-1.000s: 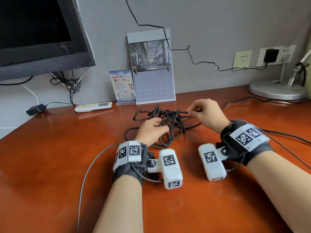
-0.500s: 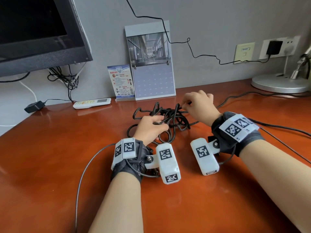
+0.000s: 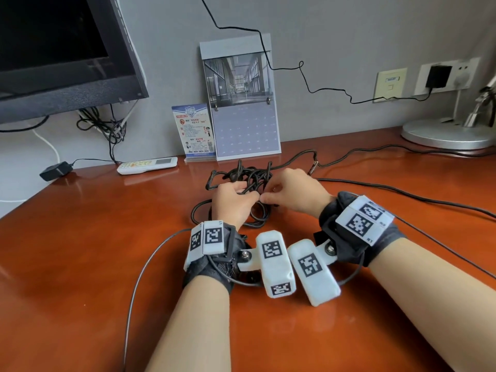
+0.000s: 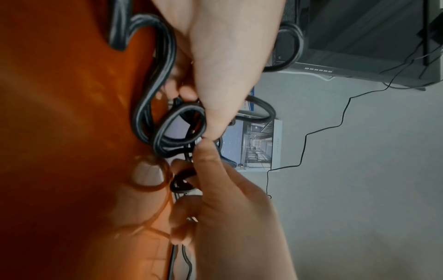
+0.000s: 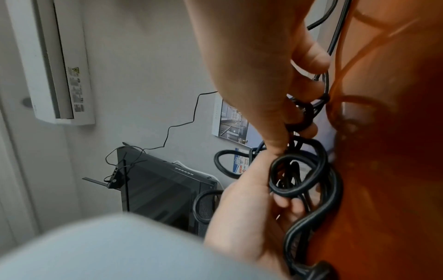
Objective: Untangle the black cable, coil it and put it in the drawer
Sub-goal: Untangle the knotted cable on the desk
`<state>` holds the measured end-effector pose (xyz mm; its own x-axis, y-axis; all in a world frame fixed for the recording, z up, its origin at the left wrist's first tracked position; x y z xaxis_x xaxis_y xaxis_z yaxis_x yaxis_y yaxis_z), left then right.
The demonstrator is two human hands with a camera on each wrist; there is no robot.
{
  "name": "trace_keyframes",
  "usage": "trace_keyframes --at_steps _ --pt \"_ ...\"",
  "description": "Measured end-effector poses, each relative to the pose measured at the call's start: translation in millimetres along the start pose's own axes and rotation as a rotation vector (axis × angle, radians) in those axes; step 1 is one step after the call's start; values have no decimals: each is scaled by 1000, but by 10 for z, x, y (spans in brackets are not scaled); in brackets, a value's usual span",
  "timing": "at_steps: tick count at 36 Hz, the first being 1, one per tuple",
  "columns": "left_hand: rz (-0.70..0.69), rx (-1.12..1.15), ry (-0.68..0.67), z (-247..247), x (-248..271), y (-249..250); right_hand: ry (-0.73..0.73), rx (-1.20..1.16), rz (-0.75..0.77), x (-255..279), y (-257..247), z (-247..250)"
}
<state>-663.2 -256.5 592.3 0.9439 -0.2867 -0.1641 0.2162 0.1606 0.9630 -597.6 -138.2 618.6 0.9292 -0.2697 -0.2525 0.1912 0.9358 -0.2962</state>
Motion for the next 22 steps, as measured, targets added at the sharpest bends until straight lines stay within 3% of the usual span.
trace_keyframes --at_steps 5,11,22 --pt "-2 -11 22 3 -20 -8 11 -63 -28 -47 36 -22" --pt "6 -36 51 33 -32 -25 -163 -77 11 -12 8 -61" --pt "-3 -44 71 54 -46 -39 -133 -32 173 126 86 174"
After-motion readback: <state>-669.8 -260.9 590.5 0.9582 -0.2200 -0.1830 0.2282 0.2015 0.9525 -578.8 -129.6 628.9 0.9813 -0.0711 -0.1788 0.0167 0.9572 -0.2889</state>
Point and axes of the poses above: each hand's wrist, its own x-axis away from the middle knuckle, its own z-axis out of the back of the hand, y = z × x, the point moved 4 cm from there along -x, towards the middle knuckle, and after that the axes turned 10 degrees about x, right-handed, at the moved point
